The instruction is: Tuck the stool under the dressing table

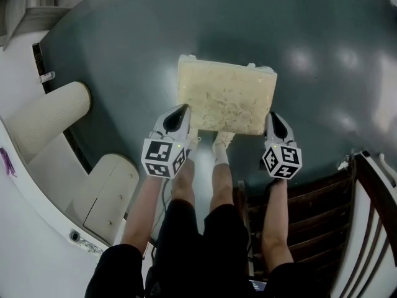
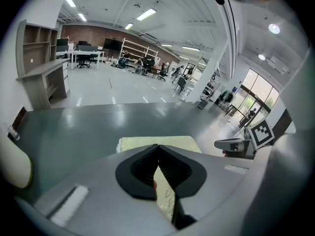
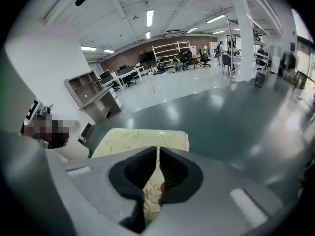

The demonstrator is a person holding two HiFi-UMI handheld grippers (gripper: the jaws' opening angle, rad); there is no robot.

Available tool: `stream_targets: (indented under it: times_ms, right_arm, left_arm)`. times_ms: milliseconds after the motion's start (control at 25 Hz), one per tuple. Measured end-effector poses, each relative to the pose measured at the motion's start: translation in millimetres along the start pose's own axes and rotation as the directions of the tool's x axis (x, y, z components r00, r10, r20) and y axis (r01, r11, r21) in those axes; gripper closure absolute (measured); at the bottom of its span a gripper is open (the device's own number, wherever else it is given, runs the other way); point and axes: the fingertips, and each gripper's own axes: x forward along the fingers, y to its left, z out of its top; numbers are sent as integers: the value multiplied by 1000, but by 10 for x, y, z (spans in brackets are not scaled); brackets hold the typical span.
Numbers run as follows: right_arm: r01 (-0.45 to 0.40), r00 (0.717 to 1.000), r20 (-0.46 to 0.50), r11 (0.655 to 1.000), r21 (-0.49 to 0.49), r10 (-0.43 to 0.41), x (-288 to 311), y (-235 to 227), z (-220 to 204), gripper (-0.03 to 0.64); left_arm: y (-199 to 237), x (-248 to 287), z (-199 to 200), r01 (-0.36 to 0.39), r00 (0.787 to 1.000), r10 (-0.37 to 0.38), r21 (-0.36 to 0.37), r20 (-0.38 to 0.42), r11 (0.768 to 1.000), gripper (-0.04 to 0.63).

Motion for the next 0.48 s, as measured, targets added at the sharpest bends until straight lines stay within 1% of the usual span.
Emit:
stream_targets:
  times_ms: [40,120,200,240,280,320,400,480]
  right_arm:
    - [-1,1000,-7,1000,11,1,62,-34,-44,594]
    - [0,1000,-19,999,40,1,162,-112,-128,572]
    - [5,1000,-28,998,69,-3,242,-197,-195,541]
    - [4,1000,-32,997,81,-1,278,-231,-222,509]
    - [-1,999,-35,996,94,4,313,-259,-247,472]
    - [-7,999,-38,994,107,11,346,-285,-271,449]
    - [-14,999,-35,991,130,19,412,-341,-313,371]
    - [-18,1000,-21,987,158,22,485,-408,-341,317]
  left_arm:
    - [39,52,-22,-2,1000,2,-7,-2,1000,587]
    - [95,146,-77,-1,1000,1,-26,-10,1000,554]
    - [148,243,-152,-5,1000,4,-44,-25,999,490]
    - [178,289,-193,-10,999,8,-53,-34,999,437]
    - [210,331,-235,-16,999,13,-62,-42,998,399]
    - [243,369,-277,-20,999,17,-69,-48,997,377]
    - [304,440,-344,-17,999,13,-87,-51,996,311]
    - [368,515,-372,-2,999,-2,-117,-36,993,247]
